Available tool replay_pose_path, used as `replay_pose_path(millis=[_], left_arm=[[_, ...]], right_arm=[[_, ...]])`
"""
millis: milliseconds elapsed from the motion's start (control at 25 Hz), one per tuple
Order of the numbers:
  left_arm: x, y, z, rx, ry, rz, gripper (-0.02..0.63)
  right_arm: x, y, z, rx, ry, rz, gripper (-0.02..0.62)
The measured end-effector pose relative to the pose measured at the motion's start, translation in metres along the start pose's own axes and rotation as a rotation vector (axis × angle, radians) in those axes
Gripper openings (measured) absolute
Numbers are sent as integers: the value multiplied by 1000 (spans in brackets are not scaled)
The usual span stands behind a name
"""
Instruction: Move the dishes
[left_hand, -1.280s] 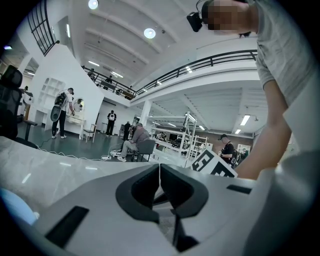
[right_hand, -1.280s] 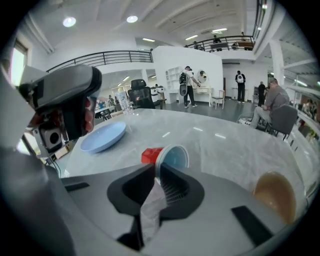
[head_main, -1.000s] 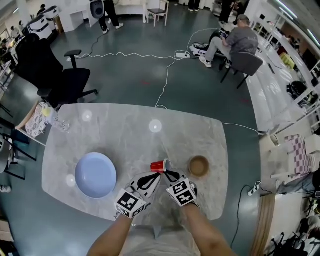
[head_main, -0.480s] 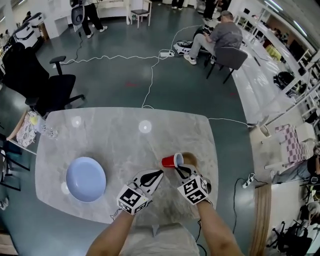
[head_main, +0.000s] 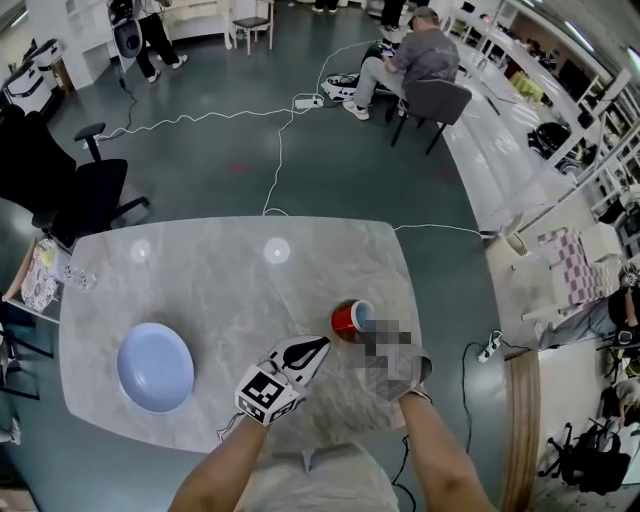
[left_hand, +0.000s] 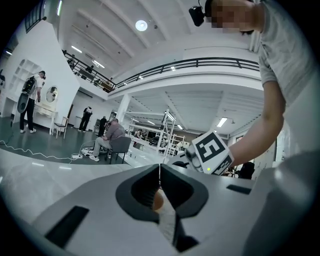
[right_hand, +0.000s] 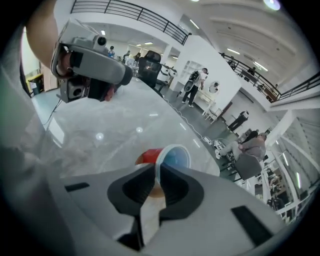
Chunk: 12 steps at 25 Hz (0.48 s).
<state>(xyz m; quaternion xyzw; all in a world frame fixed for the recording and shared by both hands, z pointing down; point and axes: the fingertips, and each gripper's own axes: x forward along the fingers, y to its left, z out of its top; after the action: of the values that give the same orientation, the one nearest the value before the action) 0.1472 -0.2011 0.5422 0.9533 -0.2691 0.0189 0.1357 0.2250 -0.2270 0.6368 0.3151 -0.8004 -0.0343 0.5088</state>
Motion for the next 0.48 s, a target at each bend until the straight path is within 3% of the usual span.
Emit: replay_pose_path(millis=[480], left_arm=[[11,-4,-8,-20,9,1,21]], right_arm=[[18,9,-25,-410,145,-14,48]])
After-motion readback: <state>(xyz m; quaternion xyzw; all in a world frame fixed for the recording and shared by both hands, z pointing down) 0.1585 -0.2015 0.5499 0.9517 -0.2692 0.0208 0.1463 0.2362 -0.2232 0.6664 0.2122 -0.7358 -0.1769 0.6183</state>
